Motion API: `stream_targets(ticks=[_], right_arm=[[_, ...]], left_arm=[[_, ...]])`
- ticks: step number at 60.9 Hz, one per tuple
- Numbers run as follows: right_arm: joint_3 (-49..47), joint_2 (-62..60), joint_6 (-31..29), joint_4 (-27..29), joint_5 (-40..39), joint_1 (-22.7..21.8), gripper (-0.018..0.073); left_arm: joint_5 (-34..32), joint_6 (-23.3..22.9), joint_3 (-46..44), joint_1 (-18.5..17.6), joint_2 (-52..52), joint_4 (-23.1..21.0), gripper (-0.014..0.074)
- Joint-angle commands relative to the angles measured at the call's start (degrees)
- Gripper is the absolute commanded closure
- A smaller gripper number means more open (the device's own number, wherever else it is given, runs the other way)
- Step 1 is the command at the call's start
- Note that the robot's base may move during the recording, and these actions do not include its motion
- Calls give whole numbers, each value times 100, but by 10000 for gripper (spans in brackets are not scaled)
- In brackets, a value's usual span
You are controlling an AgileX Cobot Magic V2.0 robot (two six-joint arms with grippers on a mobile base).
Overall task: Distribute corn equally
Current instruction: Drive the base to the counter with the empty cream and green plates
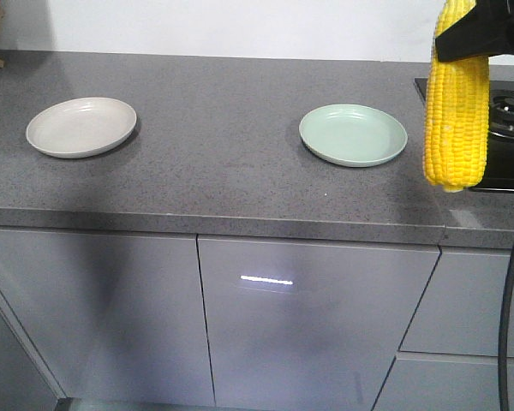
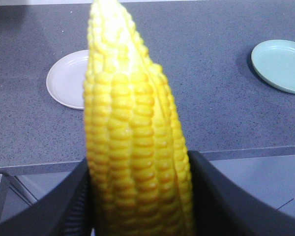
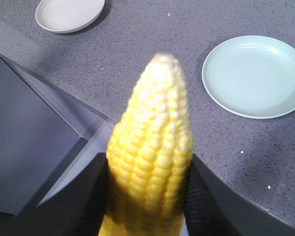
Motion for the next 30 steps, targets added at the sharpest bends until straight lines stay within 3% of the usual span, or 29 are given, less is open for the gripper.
stream_targets(ticks=[1,30], right_arm=[[-141,-200,-40,161,7,-23,373],[-141,-200,-40,161,7,-23,373]], left_arm=[[-382,-51,-115,7,-86,-36,541],[-383,-51,-115,7,-86,-41,541]])
